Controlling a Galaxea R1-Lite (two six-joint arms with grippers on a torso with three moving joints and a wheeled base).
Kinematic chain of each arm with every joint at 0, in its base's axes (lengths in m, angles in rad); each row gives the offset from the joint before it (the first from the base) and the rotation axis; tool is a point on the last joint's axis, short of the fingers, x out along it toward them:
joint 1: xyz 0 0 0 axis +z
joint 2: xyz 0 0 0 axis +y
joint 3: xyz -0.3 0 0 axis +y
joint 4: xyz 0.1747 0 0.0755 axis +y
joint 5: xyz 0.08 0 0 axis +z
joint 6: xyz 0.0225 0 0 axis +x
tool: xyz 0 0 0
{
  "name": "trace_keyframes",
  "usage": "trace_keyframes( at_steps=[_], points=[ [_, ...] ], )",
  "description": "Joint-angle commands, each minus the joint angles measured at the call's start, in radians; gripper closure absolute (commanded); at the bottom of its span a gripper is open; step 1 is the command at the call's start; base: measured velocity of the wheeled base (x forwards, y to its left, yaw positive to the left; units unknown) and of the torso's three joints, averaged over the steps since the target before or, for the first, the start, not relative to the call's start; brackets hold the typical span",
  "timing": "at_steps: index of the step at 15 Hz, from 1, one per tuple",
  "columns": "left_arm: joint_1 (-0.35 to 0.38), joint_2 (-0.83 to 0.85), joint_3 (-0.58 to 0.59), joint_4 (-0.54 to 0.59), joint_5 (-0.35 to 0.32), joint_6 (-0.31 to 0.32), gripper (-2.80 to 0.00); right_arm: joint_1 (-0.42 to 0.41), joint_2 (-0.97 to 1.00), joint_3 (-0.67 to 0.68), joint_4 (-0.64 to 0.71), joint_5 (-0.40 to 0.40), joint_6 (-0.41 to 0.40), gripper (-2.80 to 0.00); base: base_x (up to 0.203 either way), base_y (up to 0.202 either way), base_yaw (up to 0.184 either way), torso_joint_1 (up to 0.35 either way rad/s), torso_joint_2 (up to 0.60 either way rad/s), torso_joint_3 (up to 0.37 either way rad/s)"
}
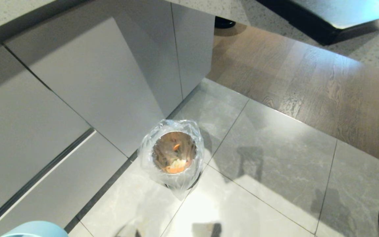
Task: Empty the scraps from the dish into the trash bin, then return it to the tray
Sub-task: Put the bowl back to the table
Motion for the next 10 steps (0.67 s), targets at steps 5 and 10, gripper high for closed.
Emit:
trace_keyframes(
  at_steps=[5,10],
  points=[
    [0.000,0.001,0.000,0.000,0.001,0.001,0.00,0.000,0.000,0.000,0.000,-0.001,0.001,0.00,0.000,0.000,0.000,-0.002,0.00,0.205],
    [0.000,0.001,0.000,0.000,0.001,0.000,0.00,0.000,0.000,0.000,0.000,-0.001,0.001,0.00,0.000,0.000,0.000,0.004,0.00,0.197]
  ],
)
